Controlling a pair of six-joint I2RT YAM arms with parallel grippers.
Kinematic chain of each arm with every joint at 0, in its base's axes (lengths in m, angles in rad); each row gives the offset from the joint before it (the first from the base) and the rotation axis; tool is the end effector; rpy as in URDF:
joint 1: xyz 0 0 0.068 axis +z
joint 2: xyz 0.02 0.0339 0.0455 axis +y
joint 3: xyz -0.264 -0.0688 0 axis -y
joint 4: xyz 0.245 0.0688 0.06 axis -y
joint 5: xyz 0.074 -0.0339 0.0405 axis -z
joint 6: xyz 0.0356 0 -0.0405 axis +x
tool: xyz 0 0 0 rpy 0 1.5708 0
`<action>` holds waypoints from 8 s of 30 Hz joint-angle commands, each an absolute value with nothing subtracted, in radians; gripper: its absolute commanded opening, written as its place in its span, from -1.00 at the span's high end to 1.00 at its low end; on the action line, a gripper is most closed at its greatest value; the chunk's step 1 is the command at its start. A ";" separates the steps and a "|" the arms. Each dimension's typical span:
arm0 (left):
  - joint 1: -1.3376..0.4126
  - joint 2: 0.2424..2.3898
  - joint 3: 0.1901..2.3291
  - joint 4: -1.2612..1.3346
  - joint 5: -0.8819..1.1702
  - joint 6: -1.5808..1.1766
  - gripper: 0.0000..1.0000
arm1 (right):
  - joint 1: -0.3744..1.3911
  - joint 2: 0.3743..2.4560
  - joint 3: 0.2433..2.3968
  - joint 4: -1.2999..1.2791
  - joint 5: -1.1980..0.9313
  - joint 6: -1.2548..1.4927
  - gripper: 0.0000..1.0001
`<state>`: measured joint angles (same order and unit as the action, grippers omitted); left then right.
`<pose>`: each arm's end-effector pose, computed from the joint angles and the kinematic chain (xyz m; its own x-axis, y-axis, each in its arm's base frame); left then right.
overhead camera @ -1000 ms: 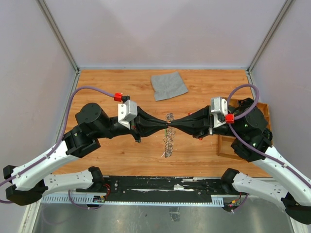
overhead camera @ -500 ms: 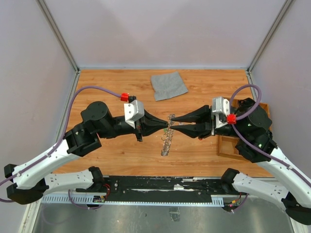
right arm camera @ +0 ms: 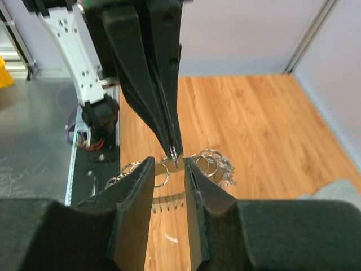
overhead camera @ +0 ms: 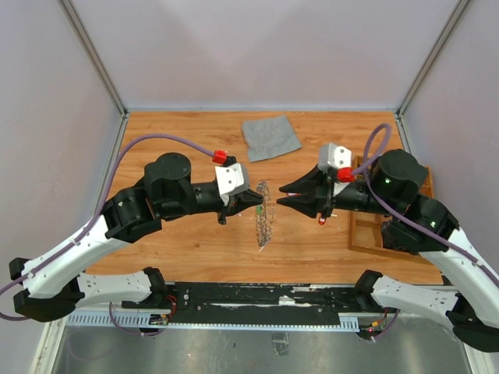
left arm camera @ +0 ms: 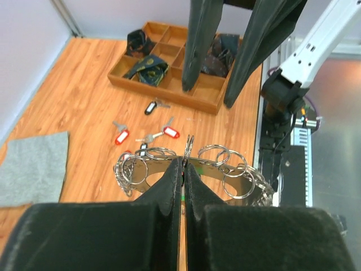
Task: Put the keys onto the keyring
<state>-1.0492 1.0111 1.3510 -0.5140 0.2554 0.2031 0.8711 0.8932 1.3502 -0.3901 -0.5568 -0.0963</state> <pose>0.0907 -0.1758 0.4567 0.1097 0.2008 -0.9735 0.9605 0.2306 0.1558 0.0834 0.1283 0.4881 0.1379 0.0371 -0.9897 -0.9803 0.1476 -0.1311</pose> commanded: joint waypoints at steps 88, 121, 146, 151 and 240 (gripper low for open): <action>-1.047 0.955 1.319 -0.390 0.289 0.166 0.99 | 0.885 0.833 1.154 0.069 -0.634 0.041 0.99; -1.047 0.956 1.281 -0.325 0.299 0.119 0.89 | 0.885 0.824 1.048 0.349 -0.547 0.138 0.99; -1.048 0.864 1.163 -0.050 0.339 -0.014 0.39 | 0.885 0.812 1.079 0.282 -0.660 0.103 0.99; -1.047 0.877 1.161 -0.048 0.343 -0.014 0.38 | 0.885 0.806 1.079 0.291 -0.679 0.106 0.99; -1.048 0.986 1.379 -0.581 0.212 0.204 0.48 | 0.887 0.957 1.237 -0.223 -0.699 -0.091 0.99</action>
<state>-1.0492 1.0294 1.3678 -0.6617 0.2005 0.2291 0.8711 1.0142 1.2457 -0.3355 -0.6853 -0.1192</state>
